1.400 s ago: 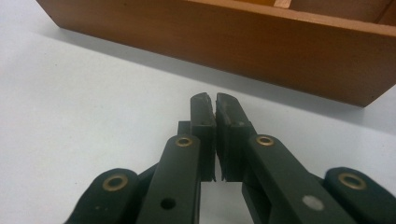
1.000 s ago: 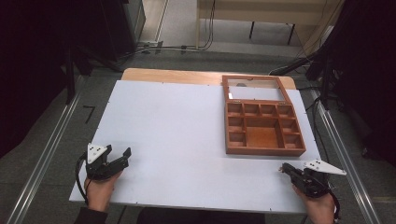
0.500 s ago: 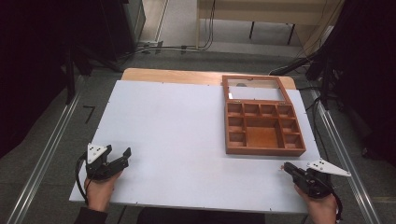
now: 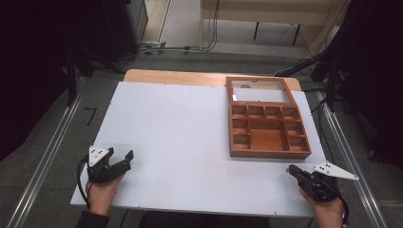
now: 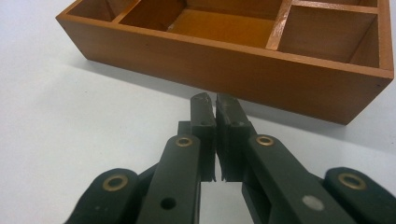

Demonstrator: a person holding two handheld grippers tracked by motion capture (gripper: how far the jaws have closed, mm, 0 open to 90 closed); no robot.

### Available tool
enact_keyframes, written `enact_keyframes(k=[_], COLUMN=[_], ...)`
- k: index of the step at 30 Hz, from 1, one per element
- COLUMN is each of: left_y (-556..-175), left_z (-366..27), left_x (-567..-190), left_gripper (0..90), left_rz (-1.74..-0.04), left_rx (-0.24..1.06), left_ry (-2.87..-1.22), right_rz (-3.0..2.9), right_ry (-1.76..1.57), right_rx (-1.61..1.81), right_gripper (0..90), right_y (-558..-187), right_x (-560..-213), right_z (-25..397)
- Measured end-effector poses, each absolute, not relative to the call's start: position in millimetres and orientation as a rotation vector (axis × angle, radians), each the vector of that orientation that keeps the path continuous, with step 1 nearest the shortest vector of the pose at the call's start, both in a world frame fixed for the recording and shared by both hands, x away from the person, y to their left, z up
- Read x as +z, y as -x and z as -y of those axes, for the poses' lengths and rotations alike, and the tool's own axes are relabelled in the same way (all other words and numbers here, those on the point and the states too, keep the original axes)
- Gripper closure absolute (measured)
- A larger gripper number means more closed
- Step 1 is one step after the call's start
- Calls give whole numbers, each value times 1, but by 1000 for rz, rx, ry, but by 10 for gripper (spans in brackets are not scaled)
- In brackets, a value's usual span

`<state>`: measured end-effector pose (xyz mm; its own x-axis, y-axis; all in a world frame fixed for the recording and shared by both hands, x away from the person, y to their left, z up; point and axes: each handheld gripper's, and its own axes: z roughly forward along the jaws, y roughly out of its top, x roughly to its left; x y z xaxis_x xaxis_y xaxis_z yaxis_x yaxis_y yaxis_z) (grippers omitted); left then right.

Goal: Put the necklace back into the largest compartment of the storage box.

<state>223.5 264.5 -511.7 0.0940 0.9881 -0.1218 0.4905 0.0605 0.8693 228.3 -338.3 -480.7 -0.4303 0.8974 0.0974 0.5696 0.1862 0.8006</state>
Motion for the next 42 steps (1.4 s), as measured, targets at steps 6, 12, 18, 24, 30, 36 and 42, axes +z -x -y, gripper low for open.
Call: enact_keyframes(k=[6,12,18,24,30,36,42], left_y=[-224,-224,-224,-224,-224,-224,-224], left_z=[-264,-264,-264,-264,-264,-264,-264], left_x=[-512,-512,-512,-512,-512,-512,-512], left_gripper=[243,243,243,243,243,243,243], left_rz=[-1513,-1513,-1513,-1513,-1511,-1512,-1510], left_rx=[761,761,761,761,761,762,761], left_ry=[-1549,-1550,-1550,-1551,-1553,-1553,-1553], right_rz=[-2075,-2076,-2073,-2065,-2062,-2059,-2052], right_ry=[-1368,-1355,-1345,-1334,-1330,-1331,-1323], right_rx=[1141,1150,1157,1161,1172,1180,1187], right_gripper=[841,842,841,841,841,841,841], right_y=[-227,-227,-227,-227,-227,-228,-229], right_x=[-477,-474,-472,-469,-465,-463,-460], right_z=[337,334,333,332,331,331,331])
